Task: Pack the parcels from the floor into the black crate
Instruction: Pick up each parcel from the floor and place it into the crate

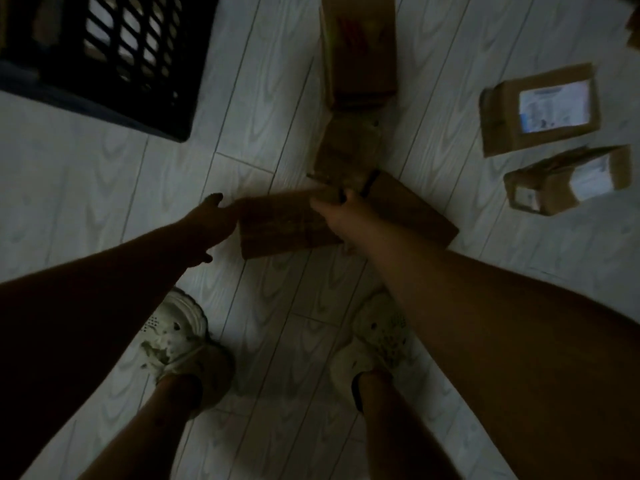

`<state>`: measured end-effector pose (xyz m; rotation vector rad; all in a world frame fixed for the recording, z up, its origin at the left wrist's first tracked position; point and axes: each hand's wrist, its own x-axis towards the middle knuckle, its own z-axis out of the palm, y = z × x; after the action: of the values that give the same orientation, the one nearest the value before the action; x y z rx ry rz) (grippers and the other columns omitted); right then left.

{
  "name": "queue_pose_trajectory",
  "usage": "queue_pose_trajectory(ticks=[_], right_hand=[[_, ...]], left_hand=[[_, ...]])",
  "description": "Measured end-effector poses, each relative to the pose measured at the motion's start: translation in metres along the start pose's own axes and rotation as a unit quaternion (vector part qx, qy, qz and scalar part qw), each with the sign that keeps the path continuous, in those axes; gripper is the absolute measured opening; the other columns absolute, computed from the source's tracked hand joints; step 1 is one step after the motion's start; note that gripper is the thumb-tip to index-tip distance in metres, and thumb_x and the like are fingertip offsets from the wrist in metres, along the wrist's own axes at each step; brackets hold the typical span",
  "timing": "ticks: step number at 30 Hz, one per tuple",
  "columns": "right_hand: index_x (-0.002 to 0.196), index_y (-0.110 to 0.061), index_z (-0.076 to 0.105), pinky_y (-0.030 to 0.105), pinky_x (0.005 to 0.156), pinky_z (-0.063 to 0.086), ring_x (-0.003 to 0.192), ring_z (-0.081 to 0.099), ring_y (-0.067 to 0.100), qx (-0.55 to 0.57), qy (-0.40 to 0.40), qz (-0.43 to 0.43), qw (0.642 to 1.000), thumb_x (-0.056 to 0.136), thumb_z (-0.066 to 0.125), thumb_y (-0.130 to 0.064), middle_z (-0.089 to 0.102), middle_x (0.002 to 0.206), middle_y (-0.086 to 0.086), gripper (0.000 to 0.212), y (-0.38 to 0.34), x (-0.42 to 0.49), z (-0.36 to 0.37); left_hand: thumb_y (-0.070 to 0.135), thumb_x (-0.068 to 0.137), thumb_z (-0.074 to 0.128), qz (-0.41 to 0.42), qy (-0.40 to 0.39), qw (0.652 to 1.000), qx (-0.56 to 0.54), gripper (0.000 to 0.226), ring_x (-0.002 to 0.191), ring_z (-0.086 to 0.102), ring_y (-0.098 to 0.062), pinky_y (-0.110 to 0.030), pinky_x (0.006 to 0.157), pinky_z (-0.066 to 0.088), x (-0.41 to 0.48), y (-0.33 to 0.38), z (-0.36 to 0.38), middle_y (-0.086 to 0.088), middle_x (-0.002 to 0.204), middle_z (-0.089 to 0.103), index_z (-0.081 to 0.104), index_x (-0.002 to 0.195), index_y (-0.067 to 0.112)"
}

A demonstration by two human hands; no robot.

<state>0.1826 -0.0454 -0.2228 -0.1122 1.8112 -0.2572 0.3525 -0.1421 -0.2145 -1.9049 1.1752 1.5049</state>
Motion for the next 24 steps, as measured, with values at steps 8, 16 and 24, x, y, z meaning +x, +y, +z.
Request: queue_pose_trajectory(ticks=[8, 16, 24], right_hand=[[0.151, -0.024, 0.022, 0.048, 0.114, 0.027, 0.14, 0.029, 0.03, 0.209, -0.005, 0.062, 0.976, 0.086, 0.047, -0.067, 0.026, 0.156, 0.007, 0.082, 0.004, 0.06, 0.027], [0.13, -0.03, 0.053, 0.051, 0.094, 0.048, 0.105, 0.06, 0.031, 0.256, 0.015, 0.066, 0.964, 0.053, 0.053, -0.077, 0.057, 0.128, 0.006, 0.09, 0.001, -0.016, 0.027], [0.102, -0.033, 0.064, 0.041, 0.081, 0.055, 0.096, 0.064, 0.027, 0.334, 0.026, -0.01, 0.942, 0.077, 0.058, -0.054, 0.067, 0.11, 0.006, 0.032, -0.058, -0.247, -0.005]], left_hand=[[0.065, 0.086, 0.044, -0.094, -0.098, 0.972, -0.194, 0.066, 0.116, 0.047, -0.041, -0.063, 0.098, 0.036, 0.048, -0.012, 0.03, -0.016, 0.138, 0.044, 0.041, 0.137, 0.023], [0.052, 0.09, 0.046, -0.021, -0.068, 0.975, -0.208, 0.034, 0.088, 0.056, -0.022, -0.032, 0.068, 0.046, -0.028, -0.004, -0.001, -0.004, 0.101, 0.058, 0.055, 0.109, 0.026], [0.036, 0.086, 0.049, 0.179, -0.077, 0.968, -0.16, 0.043, 0.098, 0.063, -0.019, -0.031, 0.072, 0.051, -0.225, 0.025, -0.109, -0.002, 0.115, 0.062, 0.046, 0.129, 0.031]])
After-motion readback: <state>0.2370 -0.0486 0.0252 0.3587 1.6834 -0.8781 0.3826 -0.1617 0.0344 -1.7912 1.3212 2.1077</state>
